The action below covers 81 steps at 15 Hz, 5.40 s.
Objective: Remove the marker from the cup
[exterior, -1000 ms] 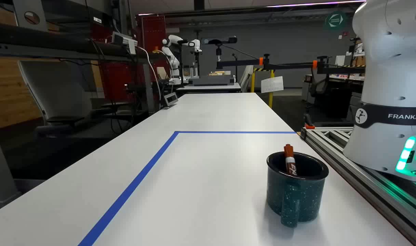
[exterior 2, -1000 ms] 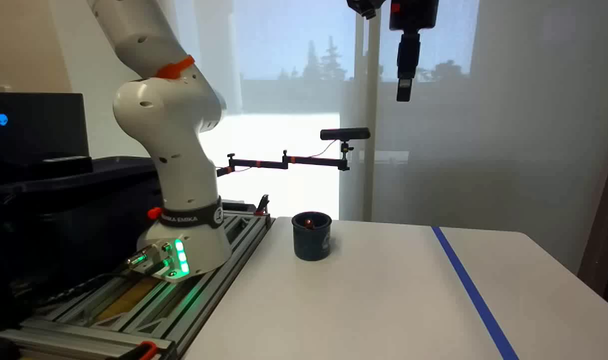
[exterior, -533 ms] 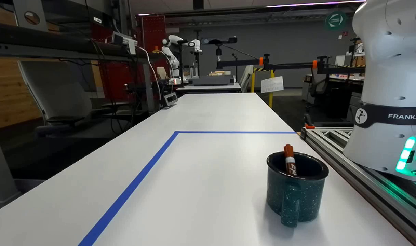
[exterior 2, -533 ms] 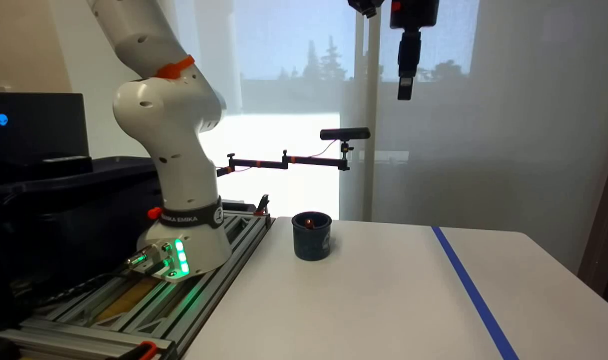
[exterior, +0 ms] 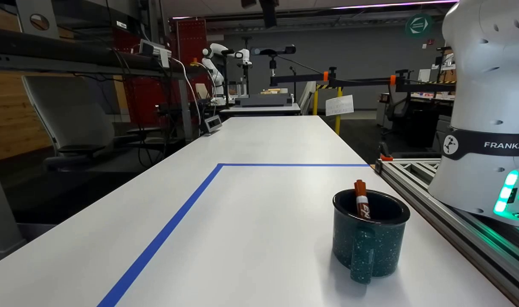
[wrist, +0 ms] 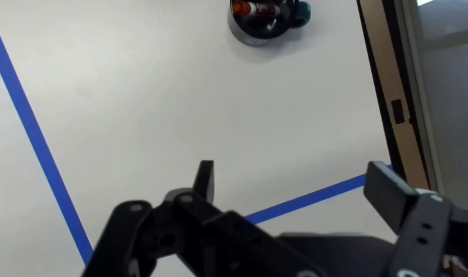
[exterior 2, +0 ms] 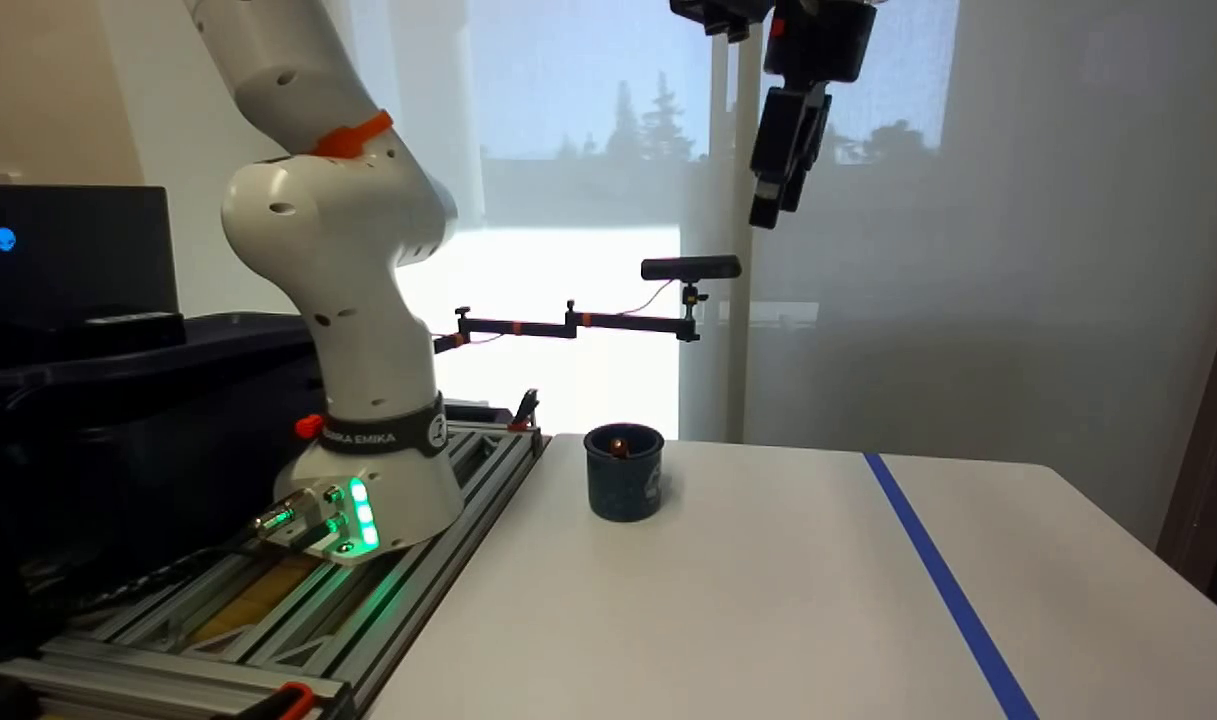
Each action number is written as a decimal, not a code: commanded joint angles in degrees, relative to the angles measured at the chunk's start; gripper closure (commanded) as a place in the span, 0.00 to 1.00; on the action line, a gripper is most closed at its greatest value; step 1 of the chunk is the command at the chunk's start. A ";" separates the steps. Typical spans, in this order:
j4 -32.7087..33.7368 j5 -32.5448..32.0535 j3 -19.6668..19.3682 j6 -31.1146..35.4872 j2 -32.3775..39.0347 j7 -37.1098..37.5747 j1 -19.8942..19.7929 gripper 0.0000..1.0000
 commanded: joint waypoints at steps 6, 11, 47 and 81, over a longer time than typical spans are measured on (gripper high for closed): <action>-7.71 1.78 -4.54 -7.28 -2.18 1.19 -5.46 0.00; -18.54 5.70 -6.07 -0.54 -6.25 -0.67 -6.65 0.00; -26.90 23.30 -5.95 18.63 13.11 15.30 -6.46 0.00; -26.59 26.88 -5.56 15.32 23.59 8.06 -4.99 0.00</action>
